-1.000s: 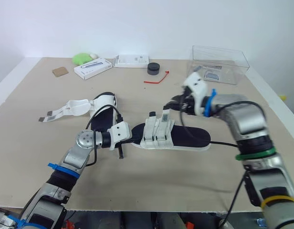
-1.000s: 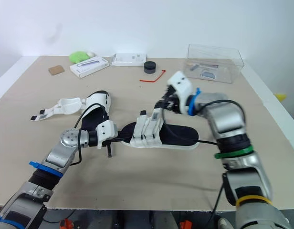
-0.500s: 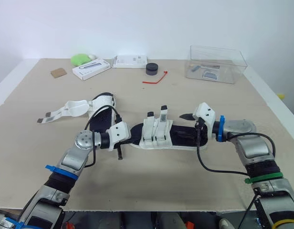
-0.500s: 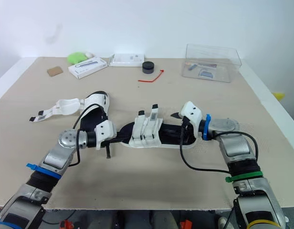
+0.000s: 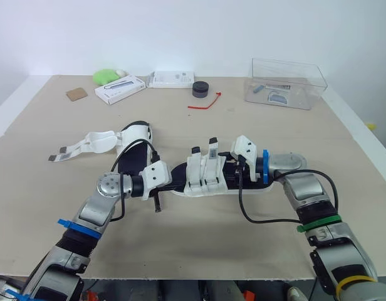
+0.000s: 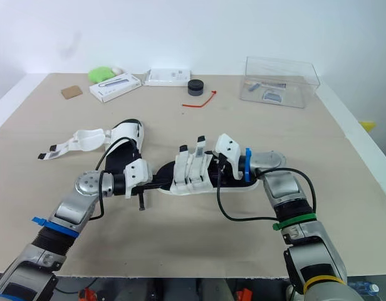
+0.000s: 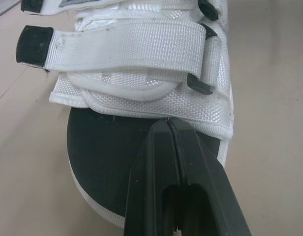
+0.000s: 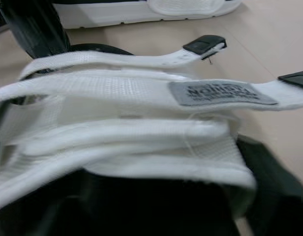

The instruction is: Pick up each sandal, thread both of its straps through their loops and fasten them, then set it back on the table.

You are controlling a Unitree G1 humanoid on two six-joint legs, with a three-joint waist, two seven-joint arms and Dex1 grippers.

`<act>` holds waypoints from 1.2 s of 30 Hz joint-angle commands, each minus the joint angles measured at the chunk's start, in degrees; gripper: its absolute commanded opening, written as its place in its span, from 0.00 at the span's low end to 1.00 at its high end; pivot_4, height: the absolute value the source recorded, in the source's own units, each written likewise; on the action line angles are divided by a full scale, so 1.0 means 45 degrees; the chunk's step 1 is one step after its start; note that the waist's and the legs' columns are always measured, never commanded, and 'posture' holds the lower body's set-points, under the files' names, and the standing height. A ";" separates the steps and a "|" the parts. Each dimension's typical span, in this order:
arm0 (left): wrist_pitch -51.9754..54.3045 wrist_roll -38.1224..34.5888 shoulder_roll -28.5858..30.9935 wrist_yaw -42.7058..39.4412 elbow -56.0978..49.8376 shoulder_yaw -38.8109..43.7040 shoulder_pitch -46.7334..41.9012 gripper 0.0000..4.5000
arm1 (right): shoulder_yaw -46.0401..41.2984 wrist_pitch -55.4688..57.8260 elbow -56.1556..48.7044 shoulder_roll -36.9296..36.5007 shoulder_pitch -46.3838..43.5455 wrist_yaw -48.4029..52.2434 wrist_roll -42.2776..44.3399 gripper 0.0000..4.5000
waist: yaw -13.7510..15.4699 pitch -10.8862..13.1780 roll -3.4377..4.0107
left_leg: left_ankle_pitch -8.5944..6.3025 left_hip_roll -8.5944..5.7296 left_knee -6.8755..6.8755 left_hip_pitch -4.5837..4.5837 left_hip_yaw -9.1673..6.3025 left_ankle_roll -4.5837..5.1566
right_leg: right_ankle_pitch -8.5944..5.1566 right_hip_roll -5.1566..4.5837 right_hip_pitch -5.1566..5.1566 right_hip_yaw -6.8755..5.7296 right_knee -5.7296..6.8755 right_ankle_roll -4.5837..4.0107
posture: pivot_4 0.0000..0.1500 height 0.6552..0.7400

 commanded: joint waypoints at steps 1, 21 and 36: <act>0.0176 -0.0650 0.0047 -0.0259 -0.0573 0.0305 0.0255 0.00 | -0.0286 0.0112 -0.0444 -0.0058 0.0069 0.0343 0.0316 0.41 | 0.0000 0.0000 0.0000 | 0.0000 0.0001 0.0000 0.0000 -0.0002 0.0000 | 0.0000 0.0001 0.0000 -0.0001 0.0000 -0.0001 | 1.00 1.00; 0.2992 -0.4667 -0.0704 0.1393 -0.4071 0.2874 0.0950 0.00 | -0.5261 0.5993 -0.6780 0.1269 0.2847 -0.7839 0.1597 0.04 | 0.0016 0.0015 0.0007 | -0.0005 0.0001 0.0025 -0.0047 -0.0027 -0.0023 | 0.0010 -0.0039 -0.0021 0.0007 0.0014 0.0001 | 1.00 1.00; 0.3181 -0.3654 -0.0980 0.2678 -0.5104 0.1671 0.1599 0.00 | -0.6979 0.7136 -0.6109 0.4713 0.1969 -1.6658 -0.1044 0.04 | -0.0036 0.0018 0.0012 | 0.0073 -0.0002 0.0027 -0.0021 0.0004 -0.0094 | 0.0049 0.0026 -0.0022 0.0020 0.0026 0.0019 | 1.00 1.00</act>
